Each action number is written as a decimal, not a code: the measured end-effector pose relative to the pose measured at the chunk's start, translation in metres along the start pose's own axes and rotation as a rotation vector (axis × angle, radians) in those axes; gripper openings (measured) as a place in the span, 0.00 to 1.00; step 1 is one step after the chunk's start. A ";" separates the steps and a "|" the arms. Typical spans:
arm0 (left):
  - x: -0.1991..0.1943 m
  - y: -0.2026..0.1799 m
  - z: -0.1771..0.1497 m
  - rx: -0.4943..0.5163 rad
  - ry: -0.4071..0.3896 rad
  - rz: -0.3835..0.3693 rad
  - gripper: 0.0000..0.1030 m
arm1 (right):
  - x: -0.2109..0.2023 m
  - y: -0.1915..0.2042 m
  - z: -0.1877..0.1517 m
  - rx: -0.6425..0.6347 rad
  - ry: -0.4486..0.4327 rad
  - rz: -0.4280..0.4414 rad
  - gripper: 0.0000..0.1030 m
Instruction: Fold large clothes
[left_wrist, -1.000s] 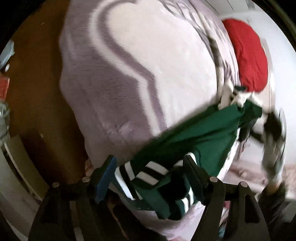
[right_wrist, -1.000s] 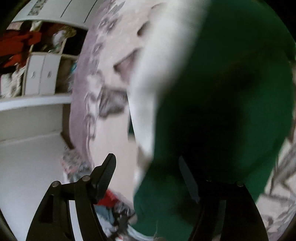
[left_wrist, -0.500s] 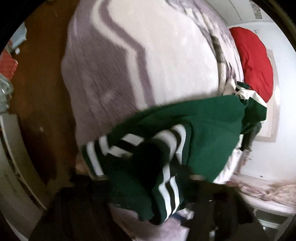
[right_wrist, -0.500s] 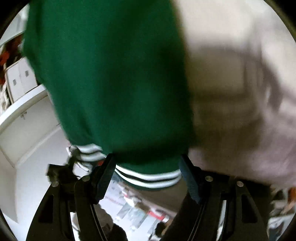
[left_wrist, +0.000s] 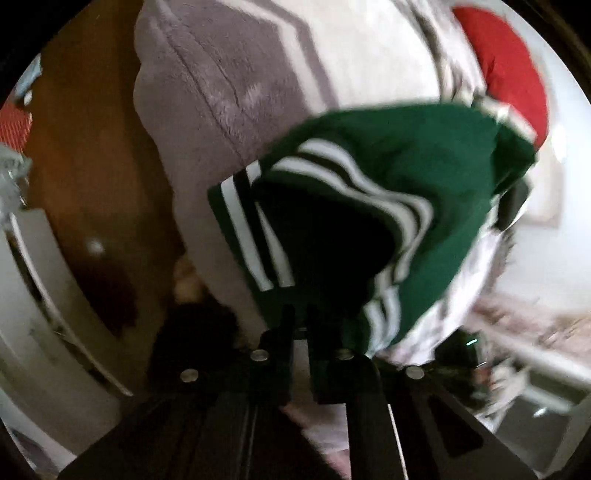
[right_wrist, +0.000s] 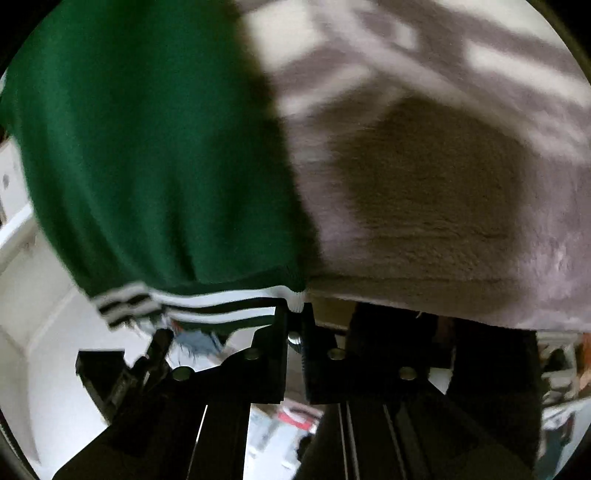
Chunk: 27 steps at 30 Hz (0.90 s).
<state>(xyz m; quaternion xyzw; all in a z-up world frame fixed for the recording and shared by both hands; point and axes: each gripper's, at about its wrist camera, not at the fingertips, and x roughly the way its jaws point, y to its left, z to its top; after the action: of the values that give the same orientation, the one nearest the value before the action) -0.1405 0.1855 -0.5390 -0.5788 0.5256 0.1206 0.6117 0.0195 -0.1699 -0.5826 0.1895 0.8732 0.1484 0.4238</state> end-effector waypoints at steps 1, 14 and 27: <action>-0.005 0.007 0.004 -0.043 -0.023 -0.052 0.31 | -0.002 0.000 -0.003 -0.007 0.005 -0.012 0.12; 0.023 0.051 0.040 -0.541 -0.114 -0.625 0.59 | 0.027 -0.033 -0.021 0.105 -0.038 0.307 0.59; 0.028 0.038 0.052 -0.359 -0.080 -0.477 0.68 | 0.020 -0.023 -0.020 0.029 -0.090 0.230 0.09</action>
<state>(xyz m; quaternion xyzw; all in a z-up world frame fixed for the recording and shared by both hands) -0.1316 0.2276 -0.5950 -0.7797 0.3204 0.0873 0.5309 -0.0128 -0.1833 -0.5938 0.3010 0.8278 0.1746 0.4401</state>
